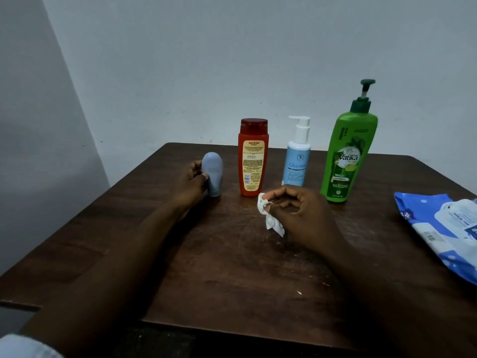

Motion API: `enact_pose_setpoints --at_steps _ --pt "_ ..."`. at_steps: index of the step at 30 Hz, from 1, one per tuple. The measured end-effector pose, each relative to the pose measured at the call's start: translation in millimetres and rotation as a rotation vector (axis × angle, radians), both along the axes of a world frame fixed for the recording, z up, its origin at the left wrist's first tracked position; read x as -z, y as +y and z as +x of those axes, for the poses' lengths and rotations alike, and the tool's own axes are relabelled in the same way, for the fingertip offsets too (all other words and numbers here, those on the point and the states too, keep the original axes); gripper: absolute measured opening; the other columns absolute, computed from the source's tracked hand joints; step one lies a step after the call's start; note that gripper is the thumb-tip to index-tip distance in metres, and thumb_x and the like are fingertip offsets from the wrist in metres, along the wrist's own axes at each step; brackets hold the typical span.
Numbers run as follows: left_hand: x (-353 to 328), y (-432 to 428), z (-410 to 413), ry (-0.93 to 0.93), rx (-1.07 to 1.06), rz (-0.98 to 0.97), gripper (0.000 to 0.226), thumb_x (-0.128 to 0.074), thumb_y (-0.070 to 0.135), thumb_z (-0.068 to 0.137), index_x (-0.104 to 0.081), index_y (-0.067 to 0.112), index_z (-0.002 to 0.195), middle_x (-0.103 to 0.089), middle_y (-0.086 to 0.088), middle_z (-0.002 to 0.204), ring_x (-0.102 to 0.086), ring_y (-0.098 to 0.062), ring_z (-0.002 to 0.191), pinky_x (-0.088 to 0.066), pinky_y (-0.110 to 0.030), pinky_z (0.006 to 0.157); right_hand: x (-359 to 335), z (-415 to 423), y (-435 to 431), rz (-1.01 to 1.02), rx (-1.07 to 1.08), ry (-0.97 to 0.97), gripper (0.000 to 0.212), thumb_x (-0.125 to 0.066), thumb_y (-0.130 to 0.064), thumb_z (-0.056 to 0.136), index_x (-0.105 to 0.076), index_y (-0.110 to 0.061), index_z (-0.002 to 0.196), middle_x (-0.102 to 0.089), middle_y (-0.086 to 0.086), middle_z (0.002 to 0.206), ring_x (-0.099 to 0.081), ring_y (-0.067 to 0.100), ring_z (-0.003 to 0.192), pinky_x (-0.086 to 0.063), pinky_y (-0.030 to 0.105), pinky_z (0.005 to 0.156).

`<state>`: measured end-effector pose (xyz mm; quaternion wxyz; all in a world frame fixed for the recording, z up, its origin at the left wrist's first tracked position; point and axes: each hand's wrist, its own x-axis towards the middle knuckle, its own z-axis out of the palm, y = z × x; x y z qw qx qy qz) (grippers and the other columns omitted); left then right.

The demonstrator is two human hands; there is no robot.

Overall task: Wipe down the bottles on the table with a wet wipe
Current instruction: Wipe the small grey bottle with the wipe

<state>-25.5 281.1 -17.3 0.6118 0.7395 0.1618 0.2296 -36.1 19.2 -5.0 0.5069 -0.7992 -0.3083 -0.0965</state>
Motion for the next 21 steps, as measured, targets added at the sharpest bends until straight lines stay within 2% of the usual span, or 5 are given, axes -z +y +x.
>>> enact_pose_setpoints --at_steps 9,13,16,19,21 --pt "-10.6 -0.8 -7.3 -0.075 -0.117 0.023 0.046 -0.051 0.006 0.099 -0.045 0.021 0.142 -0.051 0.0 0.14 -0.054 -0.014 0.118 -0.05 -0.029 0.091 0.4 0.8 -1.4 0.007 -0.004 -0.012 0.014 -0.076 -0.011 0.084 -0.075 -0.023 0.092 -0.073 -0.015 0.087 -0.068 -0.006 0.081 -0.048 0.004 0.069" --pt "-29.9 -15.3 -33.1 -0.266 -0.264 0.195 0.036 -0.058 0.008 0.097 -0.054 0.02 0.131 -0.058 0.009 0.121 -0.058 -0.003 0.106 -0.044 -0.013 0.078 -2.8 -2.9 -3.4 0.05 -0.026 0.053 0.017 -0.074 -0.009 0.085 -0.074 -0.023 0.094 -0.073 -0.015 0.087 -0.068 -0.006 0.083 -0.05 0.006 0.073" --pt "-39.3 -43.1 -48.7 -0.24 -0.115 0.213 0.018 -0.057 0.008 0.096 -0.063 0.012 0.113 -0.063 0.006 0.108 -0.064 -0.017 0.107 -0.048 -0.018 0.079 -7.1 -3.8 -8.0 0.082 -0.016 0.146 0.019 -0.072 -0.008 0.087 -0.074 -0.023 0.099 -0.074 -0.013 0.088 -0.068 -0.005 0.084 -0.052 0.008 0.071" --pt "-51.0 -84.2 -73.2 -0.19 0.128 0.263 0.02 -0.057 0.008 0.096 -0.066 0.026 0.097 -0.067 0.008 0.11 -0.063 -0.009 0.108 -0.053 -0.031 0.09 -14.2 -0.3 -18.6 0.097 0.033 0.351 0.02 -0.069 -0.008 0.089 -0.074 -0.024 0.098 -0.076 -0.003 0.086 -0.073 0.012 0.073 -0.063 0.036 0.066" --pt "-54.2 -105.2 -90.0 -0.16 0.222 0.311 0.019 -0.059 0.01 0.096 -0.065 0.028 0.094 -0.066 0.011 0.107 -0.062 -0.001 0.104 -0.052 -0.024 0.092 -20.0 1.7 -32.1 0.077 0.048 0.424 0.019 -0.067 -0.005 0.09 -0.073 -0.023 0.092 -0.075 0.001 0.083 -0.071 0.017 0.064 -0.061 0.038 0.058"
